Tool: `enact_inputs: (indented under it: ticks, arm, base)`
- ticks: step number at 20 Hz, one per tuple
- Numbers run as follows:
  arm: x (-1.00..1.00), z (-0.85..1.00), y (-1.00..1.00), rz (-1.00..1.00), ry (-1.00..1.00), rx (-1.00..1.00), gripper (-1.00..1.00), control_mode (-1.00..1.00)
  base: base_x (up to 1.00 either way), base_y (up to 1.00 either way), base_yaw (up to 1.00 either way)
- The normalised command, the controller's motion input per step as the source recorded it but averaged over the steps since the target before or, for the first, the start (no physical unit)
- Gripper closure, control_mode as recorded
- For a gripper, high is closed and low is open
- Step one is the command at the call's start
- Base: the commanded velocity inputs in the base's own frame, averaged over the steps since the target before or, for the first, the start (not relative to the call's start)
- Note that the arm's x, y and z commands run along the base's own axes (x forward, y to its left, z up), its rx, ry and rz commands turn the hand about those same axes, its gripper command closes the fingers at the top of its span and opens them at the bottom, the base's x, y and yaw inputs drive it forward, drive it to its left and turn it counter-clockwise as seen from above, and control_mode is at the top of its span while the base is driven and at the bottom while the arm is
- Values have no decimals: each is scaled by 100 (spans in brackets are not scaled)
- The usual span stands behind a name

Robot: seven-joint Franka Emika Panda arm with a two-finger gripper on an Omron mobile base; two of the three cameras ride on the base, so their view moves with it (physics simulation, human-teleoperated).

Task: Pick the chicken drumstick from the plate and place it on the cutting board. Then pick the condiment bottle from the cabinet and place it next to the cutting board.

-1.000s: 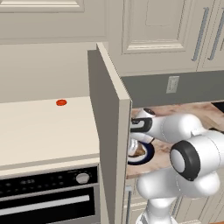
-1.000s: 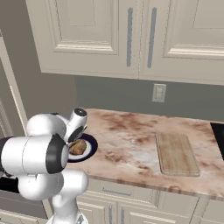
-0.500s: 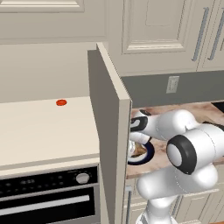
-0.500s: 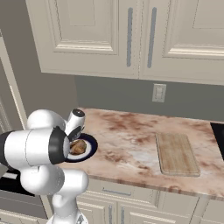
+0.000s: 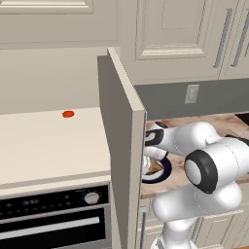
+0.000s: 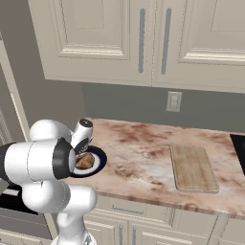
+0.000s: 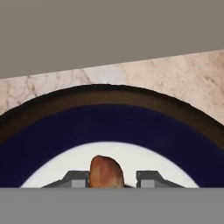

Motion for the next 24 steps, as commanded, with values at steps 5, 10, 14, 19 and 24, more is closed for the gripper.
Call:
enact_inputs:
  ticks: [5,10,14,19,24]
  arm:
    - [0,17,2,6,0,-7,100,-100]
    - [0,26,0,4,0,-6,100,-100]
    - [0,27,0,2,0,-6,100,-100]
    - [0,34,-5,0,1,-6,100,-100]
    - [0,33,-7,0,0,-4,100,-100]
  base:
    - [0,0,0]
    - [0,0,0]
    - [0,0,0]
    - [0,0,0]
    - [0,0,0]
